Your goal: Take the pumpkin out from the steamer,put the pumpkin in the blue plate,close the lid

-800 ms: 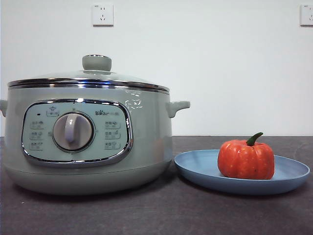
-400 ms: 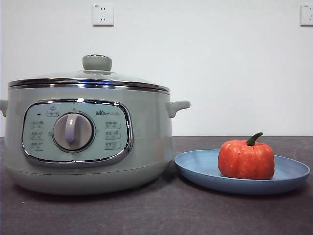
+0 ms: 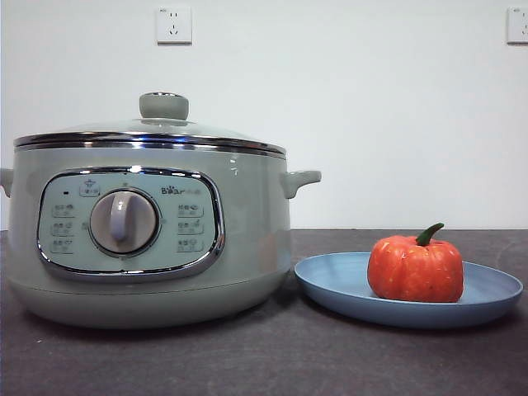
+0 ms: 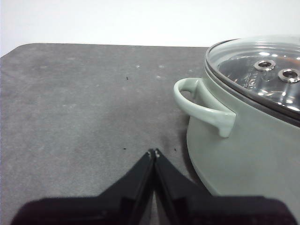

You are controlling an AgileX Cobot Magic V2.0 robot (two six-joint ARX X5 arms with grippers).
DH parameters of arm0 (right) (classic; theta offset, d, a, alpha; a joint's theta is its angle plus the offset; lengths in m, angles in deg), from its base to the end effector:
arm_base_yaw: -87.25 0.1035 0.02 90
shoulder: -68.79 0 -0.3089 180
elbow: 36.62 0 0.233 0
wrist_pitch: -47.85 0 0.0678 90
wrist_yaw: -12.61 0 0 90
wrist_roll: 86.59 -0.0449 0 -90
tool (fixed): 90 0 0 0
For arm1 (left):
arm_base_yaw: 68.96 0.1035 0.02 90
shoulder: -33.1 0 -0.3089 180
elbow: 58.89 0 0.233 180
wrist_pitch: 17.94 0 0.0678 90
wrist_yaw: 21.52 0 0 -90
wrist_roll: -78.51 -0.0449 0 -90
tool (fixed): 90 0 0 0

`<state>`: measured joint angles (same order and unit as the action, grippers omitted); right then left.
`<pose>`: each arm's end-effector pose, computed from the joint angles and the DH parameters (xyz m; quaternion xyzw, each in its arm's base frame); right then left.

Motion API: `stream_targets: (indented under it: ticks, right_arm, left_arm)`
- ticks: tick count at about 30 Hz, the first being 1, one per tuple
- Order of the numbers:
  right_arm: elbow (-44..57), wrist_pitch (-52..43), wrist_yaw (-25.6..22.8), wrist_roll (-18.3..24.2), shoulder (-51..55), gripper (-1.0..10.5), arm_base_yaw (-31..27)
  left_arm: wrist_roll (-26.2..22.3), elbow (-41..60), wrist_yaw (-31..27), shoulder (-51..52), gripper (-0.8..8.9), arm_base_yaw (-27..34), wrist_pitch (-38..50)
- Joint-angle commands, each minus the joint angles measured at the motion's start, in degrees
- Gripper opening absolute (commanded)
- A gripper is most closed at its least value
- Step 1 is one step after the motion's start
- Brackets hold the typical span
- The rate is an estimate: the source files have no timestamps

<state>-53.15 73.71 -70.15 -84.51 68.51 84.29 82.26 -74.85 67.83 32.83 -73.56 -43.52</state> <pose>0.0458 0.0033 0.1515 -0.0106 0.0827 0.0387 0.9958 0.0463 -0.0032 0.1486 -0.0286 0.0872 -0.0315 0.9953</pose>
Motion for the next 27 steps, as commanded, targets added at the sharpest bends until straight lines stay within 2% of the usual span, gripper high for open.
stream_targets:
  ticks: [1, 7, 27]
  right_arm:
    - [0.9, -0.2, -1.8, -1.5, 0.2, 0.0, 1.4]
    - [0.9, -0.2, -1.6, -2.6, 0.2, 0.0, 3.6]
    - [0.9, -0.2, -1.7, -2.6, 0.2, 0.0, 3.5]
  left_arm:
    - [0.6, 0.9, 0.3, 0.2, -0.03, 0.2, 0.2]
    - [0.6, 0.9, 0.7, 0.2, -0.03, 0.2, 0.2]
    - [0.6, 0.9, 0.7, 0.2, -0.03, 0.2, 0.2]
